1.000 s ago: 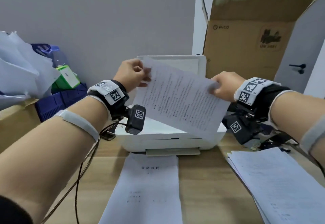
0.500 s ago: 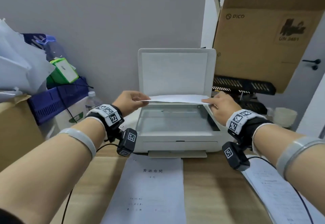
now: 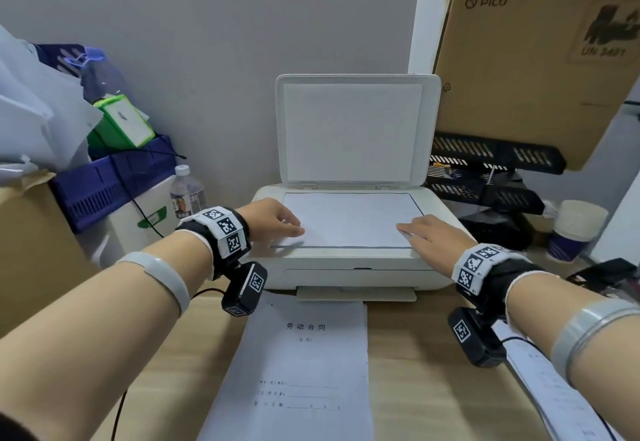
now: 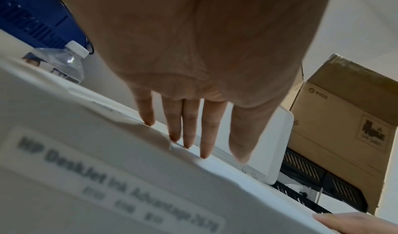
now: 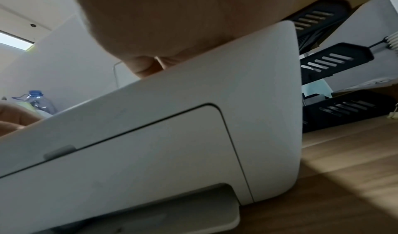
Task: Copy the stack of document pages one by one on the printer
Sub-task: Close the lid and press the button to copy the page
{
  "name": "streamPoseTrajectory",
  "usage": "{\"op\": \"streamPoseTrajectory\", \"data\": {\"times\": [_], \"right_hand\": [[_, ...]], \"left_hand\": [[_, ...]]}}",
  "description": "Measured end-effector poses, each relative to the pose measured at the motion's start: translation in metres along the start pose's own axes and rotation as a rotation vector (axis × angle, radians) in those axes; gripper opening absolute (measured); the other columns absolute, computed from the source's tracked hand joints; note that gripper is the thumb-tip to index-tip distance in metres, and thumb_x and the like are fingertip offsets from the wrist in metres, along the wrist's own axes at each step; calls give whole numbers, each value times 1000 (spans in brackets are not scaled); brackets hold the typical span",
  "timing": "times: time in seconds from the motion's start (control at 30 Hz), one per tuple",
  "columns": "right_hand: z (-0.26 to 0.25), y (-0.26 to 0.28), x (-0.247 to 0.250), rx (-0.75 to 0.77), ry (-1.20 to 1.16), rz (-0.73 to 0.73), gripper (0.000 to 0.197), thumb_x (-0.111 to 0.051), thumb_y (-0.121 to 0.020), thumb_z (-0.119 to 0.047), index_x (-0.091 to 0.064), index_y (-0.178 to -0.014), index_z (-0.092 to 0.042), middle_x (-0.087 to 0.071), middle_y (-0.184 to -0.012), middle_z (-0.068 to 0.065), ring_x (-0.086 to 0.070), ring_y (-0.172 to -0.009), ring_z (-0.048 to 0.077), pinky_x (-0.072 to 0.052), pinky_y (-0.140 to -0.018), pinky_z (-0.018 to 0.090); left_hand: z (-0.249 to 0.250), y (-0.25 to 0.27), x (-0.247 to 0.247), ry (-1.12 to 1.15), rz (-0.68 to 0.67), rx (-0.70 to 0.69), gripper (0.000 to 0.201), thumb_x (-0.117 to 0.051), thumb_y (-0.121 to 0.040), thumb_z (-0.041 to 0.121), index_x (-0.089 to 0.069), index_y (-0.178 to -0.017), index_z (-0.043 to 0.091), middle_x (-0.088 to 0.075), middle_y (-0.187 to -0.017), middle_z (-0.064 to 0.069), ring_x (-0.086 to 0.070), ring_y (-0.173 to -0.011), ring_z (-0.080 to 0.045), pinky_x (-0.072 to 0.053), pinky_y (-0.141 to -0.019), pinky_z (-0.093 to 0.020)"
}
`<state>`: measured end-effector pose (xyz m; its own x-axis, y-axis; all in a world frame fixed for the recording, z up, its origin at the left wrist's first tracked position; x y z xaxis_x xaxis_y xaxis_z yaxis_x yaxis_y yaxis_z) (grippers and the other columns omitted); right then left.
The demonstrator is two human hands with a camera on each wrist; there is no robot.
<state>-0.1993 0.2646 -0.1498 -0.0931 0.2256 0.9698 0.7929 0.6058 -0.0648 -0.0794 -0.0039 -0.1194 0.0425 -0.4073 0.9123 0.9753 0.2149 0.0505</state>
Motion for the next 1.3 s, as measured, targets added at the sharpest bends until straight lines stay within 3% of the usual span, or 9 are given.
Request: {"op": "streamPoseTrajectory", "data": {"times": [0.23, 0.37, 0.5, 0.6, 0.7, 0.83, 0.93, 1.1, 1.3], "right_hand": [[-2, 10, -1, 8, 59, 10, 54, -23, -101, -52, -32, -152, -35, -27, -160, -1, -29, -145, 20, -24, -117, 37], [-4, 10, -2, 10, 67, -7, 54, -24, -102, -52, -30, -153, -33, -26, -161, 1, -27, -146, 21, -22, -118, 37], [-6, 11, 0, 9, 64, -13, 54, -24, -102, -52, -31, -153, -33, -26, -161, 1, -26, -146, 20, -22, -118, 37], [-7, 10, 2, 2, 50, -14, 53, -25, -102, -52, -34, -151, -33, -27, -160, 1, -26, -146, 18, -22, -117, 37], [-9, 2, 11, -13, 4, 15, 53, -27, -100, -55, -36, -149, -36, -28, -159, -1, -25, -146, 17, -23, -118, 41], [-34, -16, 42, 30, -100, 87, 51, -33, -101, -50, -43, -146, -28, -36, -154, 2, -30, -143, 19, -24, -118, 44], [-62, -31, 66, 67, -163, 106, 46, -35, -104, -42, -48, -143, -21, -40, -149, 8, -35, -140, 22, -25, -115, 35], [-93, -57, 101, 90, -220, 146, 44, -39, -103, -43, -49, -141, -23, -40, -146, 8, -40, -136, 22, -27, -113, 33], [-106, -69, 125, 105, -159, 214, 48, -51, -99, -40, -43, -144, -25, -36, -148, 5, -47, -125, 21, -33, -103, 29]], "left_hand": [[2, -2, -2, -26, 10, 23, 32, -62, -93, 39, -70, -120, 24, -67, -125, 3, -58, -114, -15, -45, -103, -31], [1, 1, 0, -22, 26, 50, 28, -61, -93, 37, -71, -118, 28, -69, -118, 4, -58, -107, -14, -45, -98, -28], [0, -1, -1, -19, 4, 62, 29, -61, -93, 38, -70, -119, 28, -68, -121, 6, -58, -112, -14, -45, -101, -30], [4, -3, 4, 23, -21, 52, 30, -61, -95, 36, -70, -122, 25, -67, -123, 7, -58, -112, -11, -41, -96, -24], [5, -9, 24, 167, 10, 54, 29, -60, -96, 34, -69, -122, 24, -68, -120, 7, -61, -112, -11, -45, -95, -29], [-8, -36, 61, 547, 164, 128, 30, -59, -97, 21, -62, -127, 17, -68, -118, -1, -67, -102, -16, -52, -92, -37], [-8, -61, 85, 873, 263, 153, 54, -58, -96, 11, -39, -147, 14, -59, -131, -9, -69, -97, -26, -53, -94, -43], [-2, -97, 114, 1002, 358, 148, 88, -63, -93, 8, -4, -157, 23, -50, -139, -14, -70, -101, -29, -55, -93, -45], [-6, -119, 125, 1079, 422, 102, 85, -71, -88, 11, -18, -153, 24, -59, -130, -12, -66, -105, -24, -57, -90, -43]]}}
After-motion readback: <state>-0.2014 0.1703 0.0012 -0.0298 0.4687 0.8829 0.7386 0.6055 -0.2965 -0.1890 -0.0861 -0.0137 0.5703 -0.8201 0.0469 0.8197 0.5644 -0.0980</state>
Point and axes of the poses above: each hand's wrist, its own y-axis away from the middle knuckle, its own x-axis out of the back of the hand, z = x × y, the point moved 10 cm from there along -y, towards the middle knuckle
